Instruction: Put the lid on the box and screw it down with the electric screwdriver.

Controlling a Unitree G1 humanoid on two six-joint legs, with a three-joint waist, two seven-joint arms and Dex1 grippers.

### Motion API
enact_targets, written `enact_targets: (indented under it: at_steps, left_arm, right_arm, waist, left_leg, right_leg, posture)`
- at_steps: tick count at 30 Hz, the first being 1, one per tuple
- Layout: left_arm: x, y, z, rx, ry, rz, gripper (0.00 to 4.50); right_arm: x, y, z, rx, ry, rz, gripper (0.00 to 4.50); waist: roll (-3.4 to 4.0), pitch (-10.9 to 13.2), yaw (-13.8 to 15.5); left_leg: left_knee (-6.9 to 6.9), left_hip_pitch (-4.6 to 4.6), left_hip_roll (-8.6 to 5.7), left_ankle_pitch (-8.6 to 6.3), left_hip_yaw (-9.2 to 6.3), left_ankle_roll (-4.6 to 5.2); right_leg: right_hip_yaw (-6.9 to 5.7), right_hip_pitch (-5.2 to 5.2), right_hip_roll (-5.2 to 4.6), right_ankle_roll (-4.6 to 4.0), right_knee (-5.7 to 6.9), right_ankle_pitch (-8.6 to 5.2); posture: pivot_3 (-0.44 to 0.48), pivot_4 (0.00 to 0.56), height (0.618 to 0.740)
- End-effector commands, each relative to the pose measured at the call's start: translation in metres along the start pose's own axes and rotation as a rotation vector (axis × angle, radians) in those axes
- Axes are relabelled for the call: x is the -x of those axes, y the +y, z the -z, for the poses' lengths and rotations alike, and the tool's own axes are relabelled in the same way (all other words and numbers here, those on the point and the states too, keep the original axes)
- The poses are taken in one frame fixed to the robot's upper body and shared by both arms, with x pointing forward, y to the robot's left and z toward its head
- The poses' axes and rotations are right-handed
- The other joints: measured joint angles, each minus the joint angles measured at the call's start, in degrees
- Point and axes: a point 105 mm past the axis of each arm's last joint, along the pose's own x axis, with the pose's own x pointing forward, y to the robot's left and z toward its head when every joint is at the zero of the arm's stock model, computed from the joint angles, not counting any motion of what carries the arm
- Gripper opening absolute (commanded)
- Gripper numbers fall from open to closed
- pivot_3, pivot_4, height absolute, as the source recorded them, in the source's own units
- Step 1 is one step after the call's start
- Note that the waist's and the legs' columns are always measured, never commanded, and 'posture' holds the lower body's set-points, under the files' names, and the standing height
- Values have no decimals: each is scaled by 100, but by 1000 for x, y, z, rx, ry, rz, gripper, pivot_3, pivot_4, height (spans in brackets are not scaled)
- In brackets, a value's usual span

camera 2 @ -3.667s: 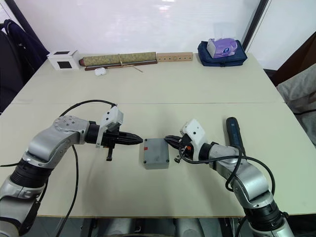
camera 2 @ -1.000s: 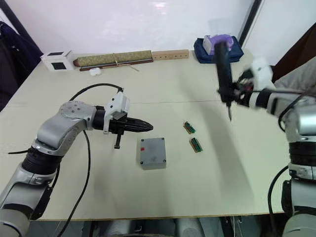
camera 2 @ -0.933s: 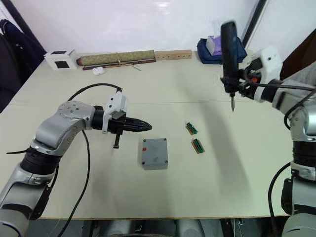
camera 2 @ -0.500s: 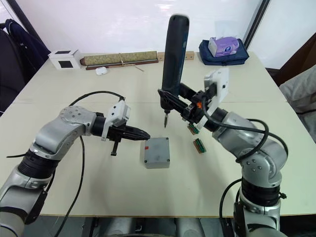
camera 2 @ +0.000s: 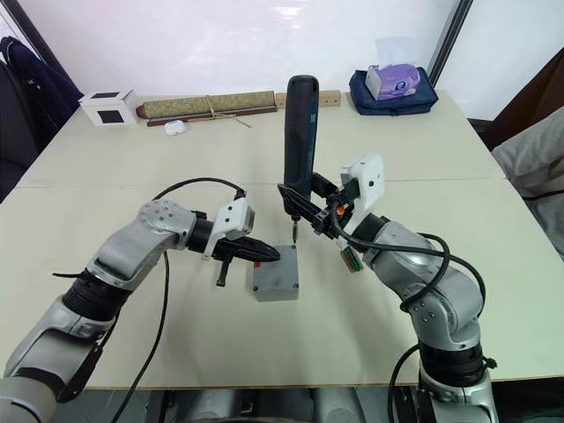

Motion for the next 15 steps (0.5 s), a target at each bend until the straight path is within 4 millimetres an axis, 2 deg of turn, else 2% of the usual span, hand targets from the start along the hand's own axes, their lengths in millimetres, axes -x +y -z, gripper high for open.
enact_targets:
  at_steps: [1, 4, 8, 15]
  left_arm:
    - [0, -1, 7, -8, 25, -6, 0]
    - [1, 0, 10, -7, 35, -16, 0]
    - [3, 0, 9, -6, 31, -20, 0]
    - [2, -4, 9, -4, 33, -9, 0]
  right_arm:
    - [-1, 5, -16, 38, -89, -12, 1816]
    - [-1, 6, -10, 36, -77, -11, 1816]
    - [4, 6, 11, 68, -11, -5, 1816]
    - [6, 2, 17, 84, -7, 10, 1816]
  waist:
    - [0, 0, 2]
    - [0, 0, 3]
    - [0, -1, 2]
    - [-2, -3, 1]
  left_leg:
    - [0, 0, 0, 0, 0, 0]
    - [0, 0, 0, 0, -1, 0]
    - [0, 1, 0, 0, 0, 0]
    - [0, 31, 0, 0, -1, 0]
  right_leg:
    - [0, 0, -1, 0, 0, 0]
    - [0, 0, -1, 0, 0, 0]
    - [0, 1, -1, 0, 0, 0]
    - [-8, 41, 2, 0, -8, -1]
  posture:
    - [0, 150, 740]
    - [0, 150, 740]
    - [0, 150, 740]
    - [0, 150, 740]
